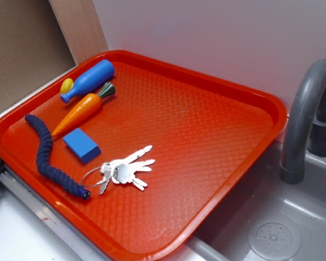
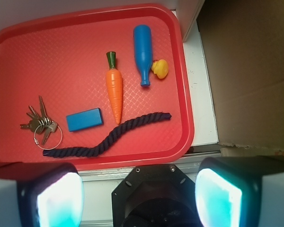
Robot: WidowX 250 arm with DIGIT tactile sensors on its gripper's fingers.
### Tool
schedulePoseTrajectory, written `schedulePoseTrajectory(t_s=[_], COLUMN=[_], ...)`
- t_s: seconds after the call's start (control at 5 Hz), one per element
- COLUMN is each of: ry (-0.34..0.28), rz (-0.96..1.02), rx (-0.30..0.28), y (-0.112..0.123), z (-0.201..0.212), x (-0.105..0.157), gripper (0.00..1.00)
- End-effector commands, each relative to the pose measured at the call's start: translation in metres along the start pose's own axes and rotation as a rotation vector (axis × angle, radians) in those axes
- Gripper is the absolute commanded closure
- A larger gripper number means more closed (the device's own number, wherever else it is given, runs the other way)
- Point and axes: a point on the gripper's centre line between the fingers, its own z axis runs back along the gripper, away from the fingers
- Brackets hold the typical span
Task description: Grab the yellow duck.
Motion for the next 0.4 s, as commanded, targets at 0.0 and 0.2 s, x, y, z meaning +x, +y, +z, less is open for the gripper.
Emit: schedulePoseTrajectory(t_s=[0.0,0.2], ry=[0.000,-0.009], rz=[0.000,-0.021], rx=[0.000,0.050], y=[0.000,0.006], z=[0.000,-0.017], x=[0.000,0.048], gripper=[0.00,0.00])
